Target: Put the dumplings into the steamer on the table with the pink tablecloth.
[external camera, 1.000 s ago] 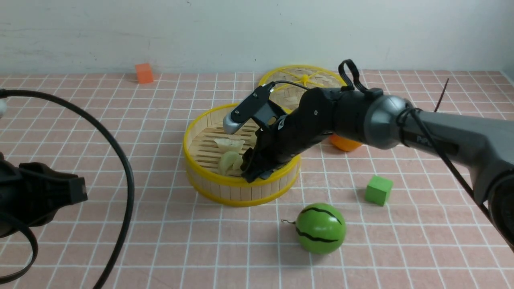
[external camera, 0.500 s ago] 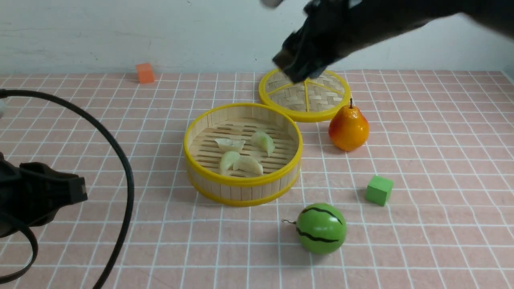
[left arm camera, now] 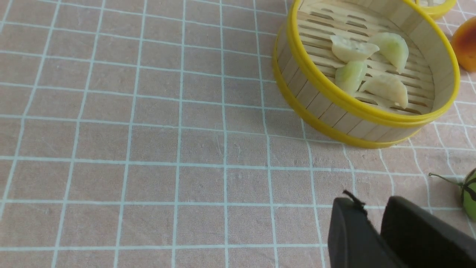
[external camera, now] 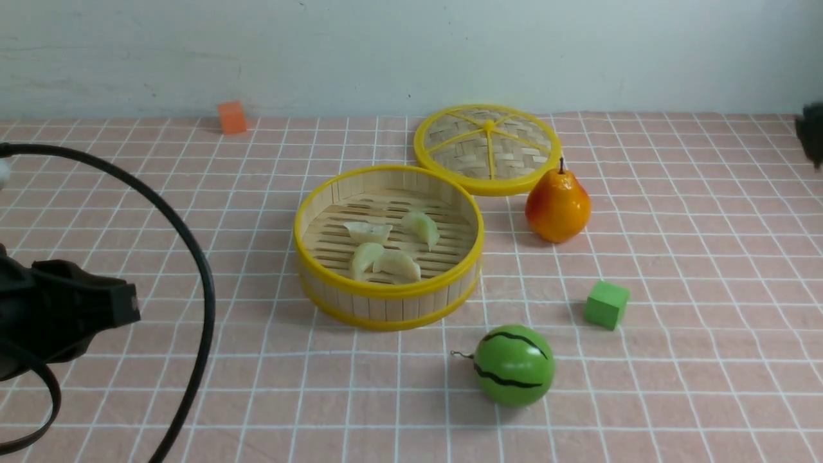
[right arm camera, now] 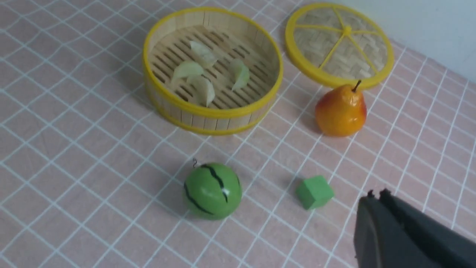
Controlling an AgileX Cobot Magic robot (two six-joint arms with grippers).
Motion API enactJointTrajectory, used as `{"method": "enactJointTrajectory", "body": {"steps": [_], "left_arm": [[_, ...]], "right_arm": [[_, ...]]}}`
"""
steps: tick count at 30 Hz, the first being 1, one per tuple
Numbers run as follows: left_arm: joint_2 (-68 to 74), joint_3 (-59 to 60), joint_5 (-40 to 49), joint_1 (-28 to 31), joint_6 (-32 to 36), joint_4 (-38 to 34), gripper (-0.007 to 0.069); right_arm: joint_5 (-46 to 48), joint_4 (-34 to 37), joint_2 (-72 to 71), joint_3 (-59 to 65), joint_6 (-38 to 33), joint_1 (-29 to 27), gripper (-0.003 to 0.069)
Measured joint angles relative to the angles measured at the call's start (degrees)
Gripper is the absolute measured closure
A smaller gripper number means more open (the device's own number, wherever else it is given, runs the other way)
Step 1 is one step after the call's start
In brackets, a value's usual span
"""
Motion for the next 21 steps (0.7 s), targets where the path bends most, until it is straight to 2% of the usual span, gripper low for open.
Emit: {"method": "enactJointTrajectory", "body": {"steps": [1, 2, 3, 7, 11, 14, 17, 21], "left_arm": [[0.00, 0.00, 0.00, 0.00, 0.00, 0.00, 0.0496], [0.00, 0.00, 0.00, 0.00, 0.00, 0.00, 0.0494], [0.00, 0.00, 0.00, 0.00, 0.00, 0.00, 0.0494], [0.00, 0.00, 0.00, 0.00, 0.00, 0.00, 0.0490], [0.00, 0.00, 0.00, 0.00, 0.00, 0.00, 0.0484], [0.00, 0.00, 0.00, 0.00, 0.00, 0.00, 0.0483], [0.00, 0.00, 0.00, 0.00, 0.00, 0.00, 0.0482], [0.00, 0.00, 0.06, 0.00, 0.00, -0.07, 0.0480]], "right_arm": [[-1.45, 0.00, -1.40, 3.32, 0.29, 0.00, 0.0678], [-9.25, -0.18, -7.56, 12.43, 1.22, 0.00, 0.0678], [-11.21, -0.18, -8.24, 14.75, 1.33, 0.00, 0.0678], [-33.34, -0.18, -19.75, 36.82, 1.71, 0.00, 0.0678], [-54.71, -0.38, -25.76, 55.81, 1.76, 0.00, 0.0676], [-65.34, -0.58, -27.47, 66.18, 1.76, 0.00, 0.0676], [-63.77, -0.58, -27.72, 68.34, 1.76, 0.00, 0.0674], [-56.68, -0.60, -28.02, 68.55, 1.76, 0.00, 0.0673]]}}
